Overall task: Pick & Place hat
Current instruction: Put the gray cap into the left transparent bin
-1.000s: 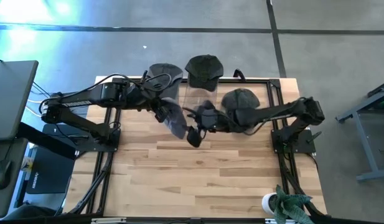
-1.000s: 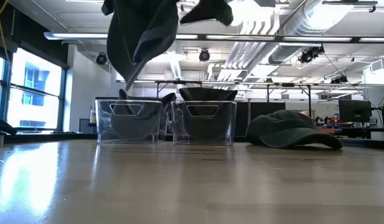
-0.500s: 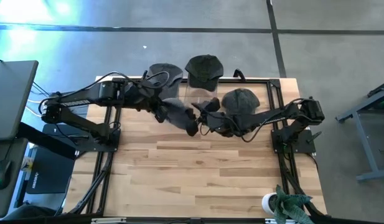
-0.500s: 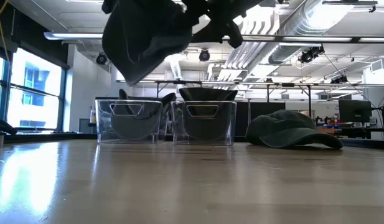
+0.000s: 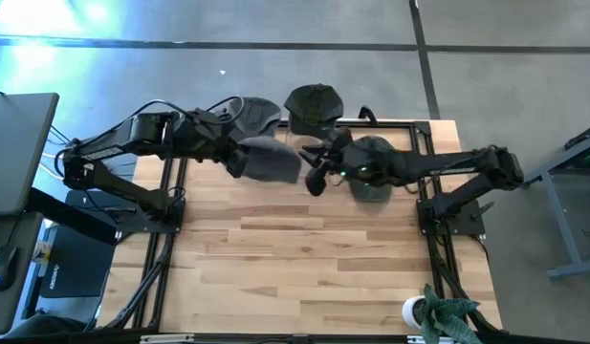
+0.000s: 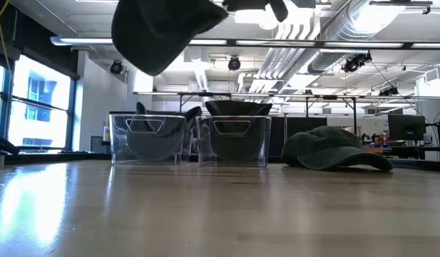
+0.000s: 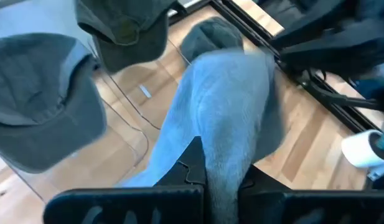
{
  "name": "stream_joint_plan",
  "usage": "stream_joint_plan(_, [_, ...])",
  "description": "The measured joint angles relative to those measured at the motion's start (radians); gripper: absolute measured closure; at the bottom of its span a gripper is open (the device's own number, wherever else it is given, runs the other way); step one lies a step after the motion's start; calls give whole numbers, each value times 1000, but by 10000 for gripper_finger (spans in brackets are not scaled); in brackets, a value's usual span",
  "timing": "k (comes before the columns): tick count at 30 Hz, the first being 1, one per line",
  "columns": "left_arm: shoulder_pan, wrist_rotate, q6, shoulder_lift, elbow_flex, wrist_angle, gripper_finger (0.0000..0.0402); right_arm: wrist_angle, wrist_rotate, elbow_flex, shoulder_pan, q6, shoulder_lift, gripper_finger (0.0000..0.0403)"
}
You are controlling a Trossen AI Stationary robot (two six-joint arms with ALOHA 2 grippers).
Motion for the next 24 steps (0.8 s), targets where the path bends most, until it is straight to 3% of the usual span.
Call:
stream_joint_plan(8, [0,-49,-6,13,0,11,401,-1,-221,-5,-19,64,-67,209])
stream_joint_plan(13, [0,-103,-8,10,0,22,401,15,-257,-5,37,152,25,149])
stream_joint_plan(15, [0,-122,-8,12,0,28,401,20,-177,-7,68,145,66,144])
stream_joint_plan(20, [0,-133,-8,11,0,68,401,34,190,-6,120,195,151,144])
stream_joint_plan(24, [0,-132,-9,11,0,68,401,155,213,-6,109,205,209,149])
